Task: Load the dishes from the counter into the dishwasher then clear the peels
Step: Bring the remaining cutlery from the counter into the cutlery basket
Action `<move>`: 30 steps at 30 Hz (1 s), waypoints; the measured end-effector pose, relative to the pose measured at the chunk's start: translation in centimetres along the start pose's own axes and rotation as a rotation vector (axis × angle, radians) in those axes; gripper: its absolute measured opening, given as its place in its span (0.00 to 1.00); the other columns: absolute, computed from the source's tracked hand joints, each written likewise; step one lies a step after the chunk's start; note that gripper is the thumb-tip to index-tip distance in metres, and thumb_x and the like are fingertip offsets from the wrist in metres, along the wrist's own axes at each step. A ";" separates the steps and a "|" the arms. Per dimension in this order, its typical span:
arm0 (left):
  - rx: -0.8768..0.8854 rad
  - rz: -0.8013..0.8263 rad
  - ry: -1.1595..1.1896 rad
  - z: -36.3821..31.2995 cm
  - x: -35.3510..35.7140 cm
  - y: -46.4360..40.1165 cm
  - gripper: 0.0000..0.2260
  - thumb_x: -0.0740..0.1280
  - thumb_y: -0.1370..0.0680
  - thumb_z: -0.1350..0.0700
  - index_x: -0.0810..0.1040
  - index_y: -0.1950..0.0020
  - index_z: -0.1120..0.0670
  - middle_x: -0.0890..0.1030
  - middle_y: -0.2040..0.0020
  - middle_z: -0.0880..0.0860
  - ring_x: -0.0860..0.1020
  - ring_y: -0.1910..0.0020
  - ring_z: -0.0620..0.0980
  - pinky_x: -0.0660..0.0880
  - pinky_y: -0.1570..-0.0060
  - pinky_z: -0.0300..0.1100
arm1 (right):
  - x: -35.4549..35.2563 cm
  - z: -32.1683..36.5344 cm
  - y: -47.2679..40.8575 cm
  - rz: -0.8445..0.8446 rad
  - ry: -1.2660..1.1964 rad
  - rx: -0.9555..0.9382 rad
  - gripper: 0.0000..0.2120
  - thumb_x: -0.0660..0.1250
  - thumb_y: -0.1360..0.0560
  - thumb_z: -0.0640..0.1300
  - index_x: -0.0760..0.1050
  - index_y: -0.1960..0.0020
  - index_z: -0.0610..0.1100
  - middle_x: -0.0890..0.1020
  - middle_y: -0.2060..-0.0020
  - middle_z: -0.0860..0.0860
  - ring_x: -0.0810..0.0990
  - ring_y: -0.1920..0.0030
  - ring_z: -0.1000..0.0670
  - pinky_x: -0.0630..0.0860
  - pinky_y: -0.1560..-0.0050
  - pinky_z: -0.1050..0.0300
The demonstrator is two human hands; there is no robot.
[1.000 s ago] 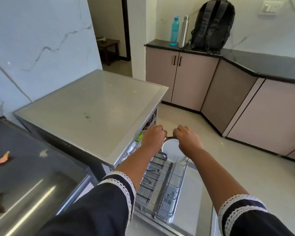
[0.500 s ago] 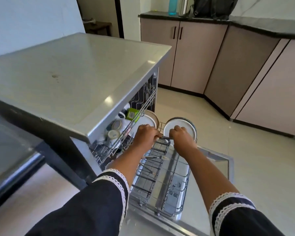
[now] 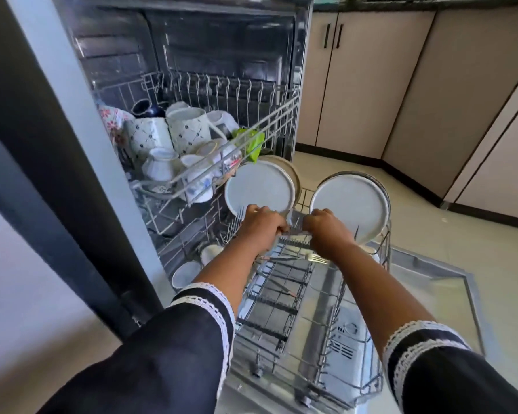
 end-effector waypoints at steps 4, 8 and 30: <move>-0.051 0.105 0.051 1.6 2.6 0.1 0.09 0.67 0.23 0.54 0.82 0.44 0.47 0.74 0.45 0.55 0.66 0.46 0.55 0.64 0.51 0.42 | 1.6 0.7 0.5 0.046 0.006 0.005 0.16 0.64 0.25 0.37 0.77 0.39 0.48 0.78 0.42 0.47 0.75 0.39 0.46 0.75 0.41 0.51; -0.059 0.183 0.062 2.7 3.5 0.5 0.10 0.68 0.24 0.56 0.83 0.44 0.48 0.76 0.43 0.54 0.67 0.41 0.56 0.64 0.52 0.40 | 3.0 2.0 1.0 0.046 -0.028 -0.011 0.16 0.64 0.26 0.35 0.77 0.40 0.47 0.79 0.41 0.48 0.78 0.42 0.47 0.76 0.40 0.51; -0.062 0.263 0.005 6.1 8.9 2.5 0.09 0.72 0.26 0.56 0.83 0.56 0.40 0.82 0.56 0.36 0.76 0.48 0.48 0.70 0.39 0.52 | 10.7 3.6 4.5 0.073 -0.118 0.115 0.15 0.63 0.26 0.38 0.76 0.41 0.47 0.78 0.42 0.49 0.75 0.40 0.45 0.67 0.35 0.46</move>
Point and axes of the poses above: each hand's wrist, its own y-axis away from the middle knuckle, its own x-axis out of the palm, z = x × y, the point moved 9 cm from there along -y, towards the middle knuckle
